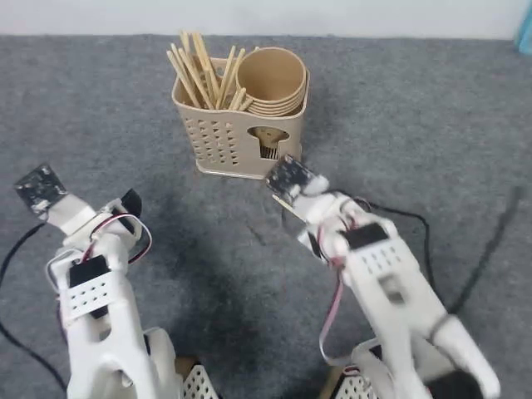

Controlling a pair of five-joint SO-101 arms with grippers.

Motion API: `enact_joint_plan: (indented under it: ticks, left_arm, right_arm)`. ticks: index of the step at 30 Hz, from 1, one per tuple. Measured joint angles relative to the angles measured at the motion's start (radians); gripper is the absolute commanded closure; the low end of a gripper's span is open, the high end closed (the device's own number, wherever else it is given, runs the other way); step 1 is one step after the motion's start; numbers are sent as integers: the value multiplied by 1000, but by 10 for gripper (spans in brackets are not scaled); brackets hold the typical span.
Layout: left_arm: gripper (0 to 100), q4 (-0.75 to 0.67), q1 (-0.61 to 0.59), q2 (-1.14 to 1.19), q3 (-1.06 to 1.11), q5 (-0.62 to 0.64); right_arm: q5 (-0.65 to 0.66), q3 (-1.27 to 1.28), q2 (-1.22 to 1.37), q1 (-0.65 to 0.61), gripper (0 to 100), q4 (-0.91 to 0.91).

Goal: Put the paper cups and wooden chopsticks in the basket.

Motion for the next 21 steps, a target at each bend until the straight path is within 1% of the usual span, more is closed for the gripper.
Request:
enact_joint_plan:
  ticks: [4,10,13,21]
  left_arm:
    - [735,0,0,0,0,0]
    - [735,0,0,0,0,0]
    - [735,0,0,0,0,0]
    - [735,0,0,0,0,0]
  right_arm:
    - [-2,-132,245,2,864,-75]
    - [-2,-308,516,0,864,-81]
    - [-2,-353,559,-20,864,-81]
    - [0,-362,562,-91,864,-83]
